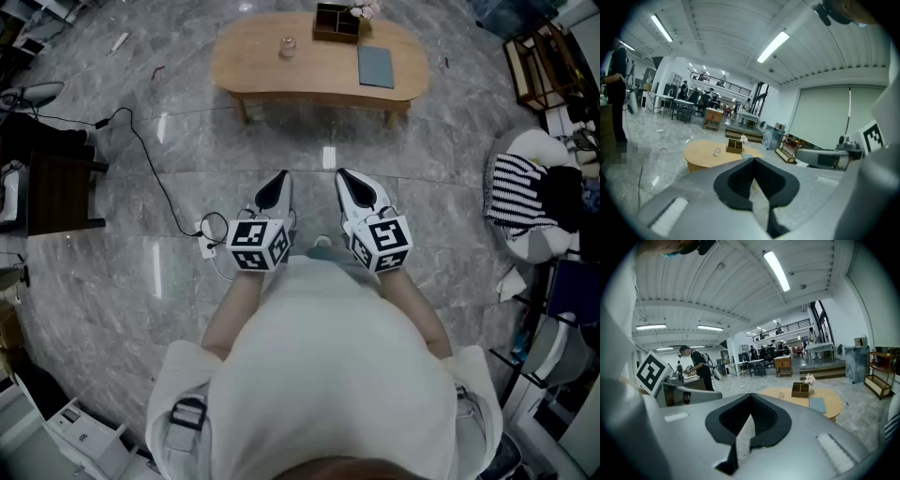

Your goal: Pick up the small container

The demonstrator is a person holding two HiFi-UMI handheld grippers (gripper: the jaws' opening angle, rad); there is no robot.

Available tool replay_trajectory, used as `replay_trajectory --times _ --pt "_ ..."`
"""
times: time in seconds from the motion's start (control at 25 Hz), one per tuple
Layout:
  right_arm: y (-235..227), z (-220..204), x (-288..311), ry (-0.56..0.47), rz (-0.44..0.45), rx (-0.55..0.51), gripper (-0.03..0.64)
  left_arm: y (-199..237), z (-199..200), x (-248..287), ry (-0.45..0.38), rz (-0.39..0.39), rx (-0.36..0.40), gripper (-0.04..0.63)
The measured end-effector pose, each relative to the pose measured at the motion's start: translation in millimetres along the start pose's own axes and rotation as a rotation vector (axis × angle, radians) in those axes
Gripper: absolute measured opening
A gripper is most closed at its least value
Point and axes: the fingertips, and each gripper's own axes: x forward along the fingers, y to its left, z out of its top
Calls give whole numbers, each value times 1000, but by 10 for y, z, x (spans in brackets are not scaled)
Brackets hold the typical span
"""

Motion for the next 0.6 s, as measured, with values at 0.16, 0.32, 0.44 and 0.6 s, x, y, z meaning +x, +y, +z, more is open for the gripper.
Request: replay_trajectory --times 0.16,0.32,0.44,0.6 --pt "104 -55 -220 -17 -14 -3 -3 -21 3 -216 -33 19 -24 2" --pt "197 -55 -300 -27 0 -19 -3 -65 6 -313 -35 26 -6 2" --pt "211 1 -322 -37 12 -33 -3 -111 34 -315 -43 27 -6 2" --pt "229 36 -354 -43 28 -61 -3 -152 35 -323 -48 30 -11 2"
